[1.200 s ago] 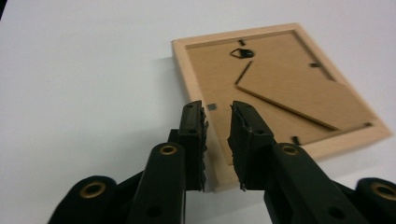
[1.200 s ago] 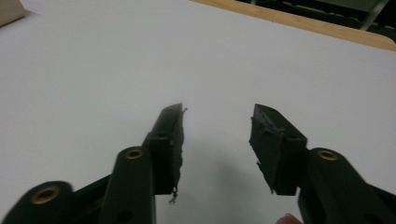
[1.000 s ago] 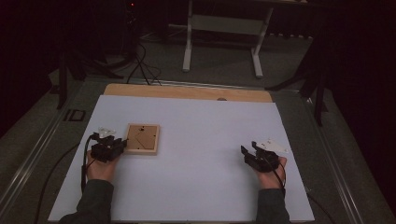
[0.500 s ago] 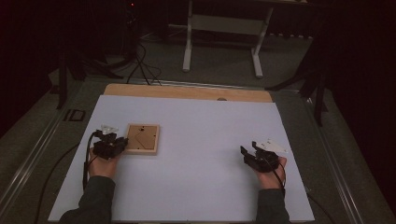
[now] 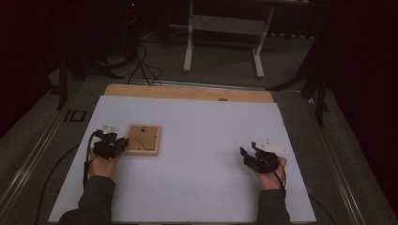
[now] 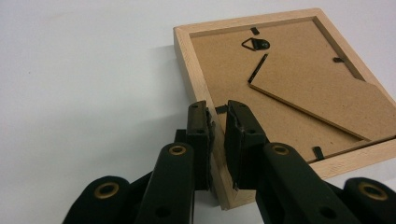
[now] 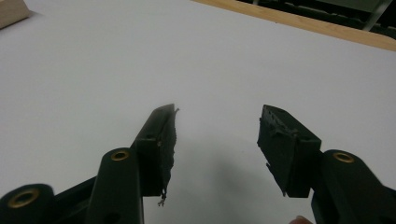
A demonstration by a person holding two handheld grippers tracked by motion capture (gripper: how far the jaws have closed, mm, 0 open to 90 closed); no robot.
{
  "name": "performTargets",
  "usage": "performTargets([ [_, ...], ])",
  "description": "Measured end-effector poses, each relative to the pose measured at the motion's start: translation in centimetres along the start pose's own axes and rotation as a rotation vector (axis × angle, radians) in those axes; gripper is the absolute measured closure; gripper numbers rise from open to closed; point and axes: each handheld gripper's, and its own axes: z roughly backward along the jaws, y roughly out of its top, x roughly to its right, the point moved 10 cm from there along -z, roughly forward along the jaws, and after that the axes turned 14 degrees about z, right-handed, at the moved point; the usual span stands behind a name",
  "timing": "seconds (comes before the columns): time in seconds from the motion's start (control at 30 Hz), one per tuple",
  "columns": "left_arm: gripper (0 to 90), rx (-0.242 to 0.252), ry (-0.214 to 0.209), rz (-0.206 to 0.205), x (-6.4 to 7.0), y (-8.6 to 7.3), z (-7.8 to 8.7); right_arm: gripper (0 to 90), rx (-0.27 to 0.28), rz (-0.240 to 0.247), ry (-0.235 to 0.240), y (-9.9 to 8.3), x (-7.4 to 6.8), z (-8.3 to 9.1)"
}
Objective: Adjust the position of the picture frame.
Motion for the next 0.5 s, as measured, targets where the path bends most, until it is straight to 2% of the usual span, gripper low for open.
performTargets([
  [0.5, 81.2, 0.000, -0.020, -0.025, 0.70, 0.12, -0.33, 45.8, -0.001, 0.012, 0.020, 0.02, -0.35, -0.20],
])
